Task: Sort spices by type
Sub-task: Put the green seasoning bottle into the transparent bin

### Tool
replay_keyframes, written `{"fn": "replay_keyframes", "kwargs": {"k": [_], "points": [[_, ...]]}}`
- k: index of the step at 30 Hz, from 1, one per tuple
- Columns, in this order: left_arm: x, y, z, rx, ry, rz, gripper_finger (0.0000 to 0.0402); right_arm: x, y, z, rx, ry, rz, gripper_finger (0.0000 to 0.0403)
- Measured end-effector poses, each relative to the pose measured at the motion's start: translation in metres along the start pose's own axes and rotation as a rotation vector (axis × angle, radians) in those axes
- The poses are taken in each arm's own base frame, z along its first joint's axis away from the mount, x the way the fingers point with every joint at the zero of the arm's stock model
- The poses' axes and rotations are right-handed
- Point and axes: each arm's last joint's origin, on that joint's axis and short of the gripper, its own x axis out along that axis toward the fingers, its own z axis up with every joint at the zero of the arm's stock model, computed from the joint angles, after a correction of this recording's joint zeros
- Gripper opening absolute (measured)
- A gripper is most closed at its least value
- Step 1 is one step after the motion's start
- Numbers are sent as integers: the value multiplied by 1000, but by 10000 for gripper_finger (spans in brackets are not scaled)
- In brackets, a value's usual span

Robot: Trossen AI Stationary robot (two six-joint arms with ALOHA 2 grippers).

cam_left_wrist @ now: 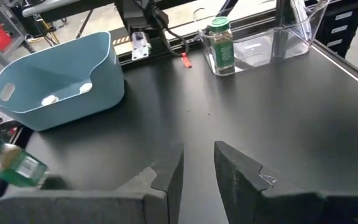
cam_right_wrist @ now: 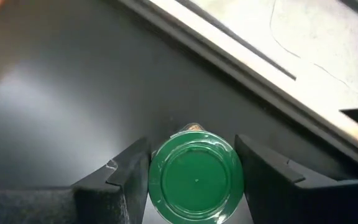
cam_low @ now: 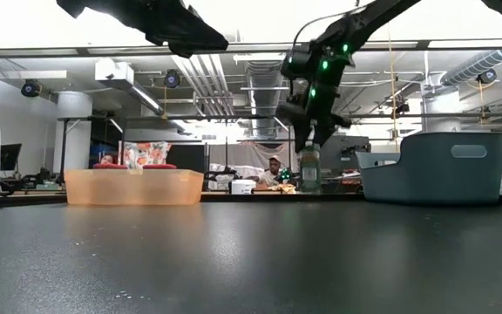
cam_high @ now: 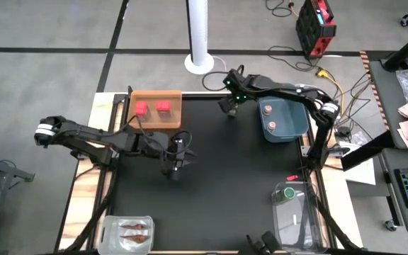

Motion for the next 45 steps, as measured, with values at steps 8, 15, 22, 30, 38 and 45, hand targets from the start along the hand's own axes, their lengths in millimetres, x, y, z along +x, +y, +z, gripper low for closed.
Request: {"fn": "replay_keyframes", "kwargs": {"k": [8,15,22,30,38,45], "points": [[0,0,0,1,0,-1,75,-61,13,1,-54,-104,76,195],[-2,0,1,18,-6,5,75,-120,38,-31,-180,-32,284,195],[-11,2,7,62,-43,15,75,-195,79,-97,-339,28,467,195],[-13,2,8,85,-48,17,75,-261,104,-183,-400,147,580,195],[-13,2,8,83,-47,16,75,-282,120,-257,-357,282,482,195],[-13,2,8,79,-47,16,75,-294,134,-316,-302,359,429,195]]}}
